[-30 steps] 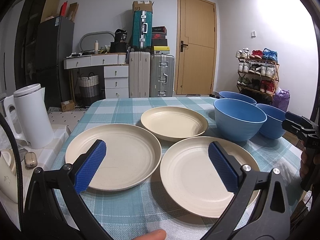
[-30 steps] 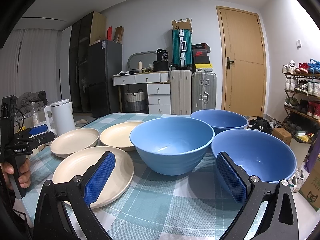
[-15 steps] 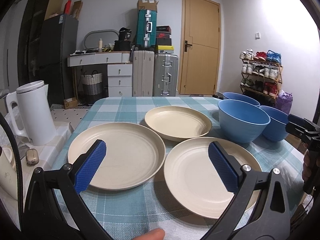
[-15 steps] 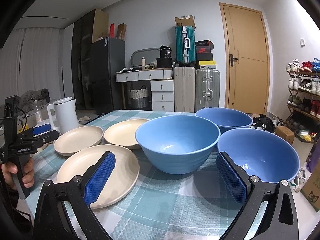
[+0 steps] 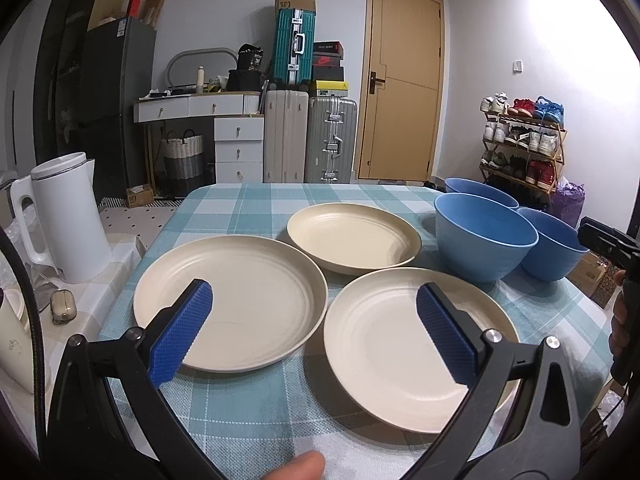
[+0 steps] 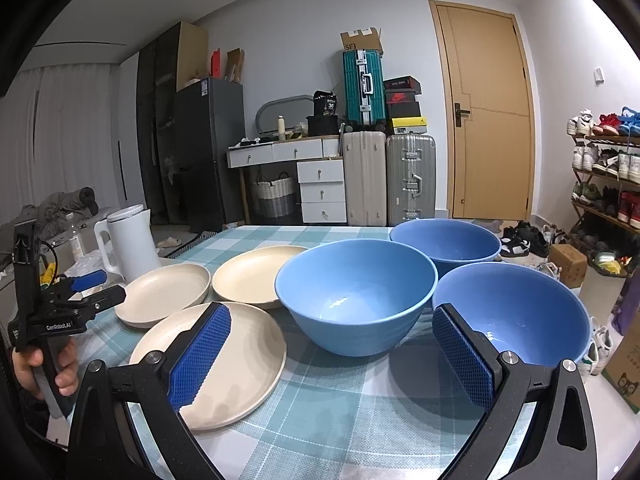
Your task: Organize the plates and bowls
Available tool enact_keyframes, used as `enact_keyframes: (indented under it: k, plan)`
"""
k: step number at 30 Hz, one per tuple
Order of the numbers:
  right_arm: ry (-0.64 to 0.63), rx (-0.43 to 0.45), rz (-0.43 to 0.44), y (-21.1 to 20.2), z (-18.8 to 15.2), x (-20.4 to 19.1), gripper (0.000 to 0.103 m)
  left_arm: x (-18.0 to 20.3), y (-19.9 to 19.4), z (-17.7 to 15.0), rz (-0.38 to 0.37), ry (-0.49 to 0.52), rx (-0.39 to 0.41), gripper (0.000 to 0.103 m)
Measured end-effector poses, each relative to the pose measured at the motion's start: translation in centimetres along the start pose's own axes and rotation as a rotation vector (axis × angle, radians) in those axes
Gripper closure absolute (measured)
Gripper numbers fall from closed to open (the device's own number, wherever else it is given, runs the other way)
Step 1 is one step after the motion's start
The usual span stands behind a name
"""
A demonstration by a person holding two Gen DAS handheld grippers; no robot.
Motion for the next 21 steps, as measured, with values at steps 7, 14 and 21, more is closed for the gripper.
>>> enact_keyframes:
  k: [7,14,21]
  plan:
    - [0.009,-0.008,0.014,-0.3,1.5,-1.1,0.000,-0.3,-0.9,1.4,0.024,-0.034,-0.003,0.001]
    - [-0.001,-0.043,0.016,-0.1,3.2,-3.2,0.000,-1.9,-3.0,3.0,0.043,-0.062,0.041,0.001]
    - [0.022,-0.087,0.007,0.1,5.2,-4.7,0.000,-4.6,-4.3,4.9,0.091,-0.090,0.023,0.001]
Point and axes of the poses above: each gripper's, at about its wrist camera, not at the fingertips, and y roughly the way its jaws point, x to its right, z to its top, the point moved 2 cm from there along y, roughly the way its jaws point, and after that the axes turned 6 degrees about -y, right-handed, at the moved point
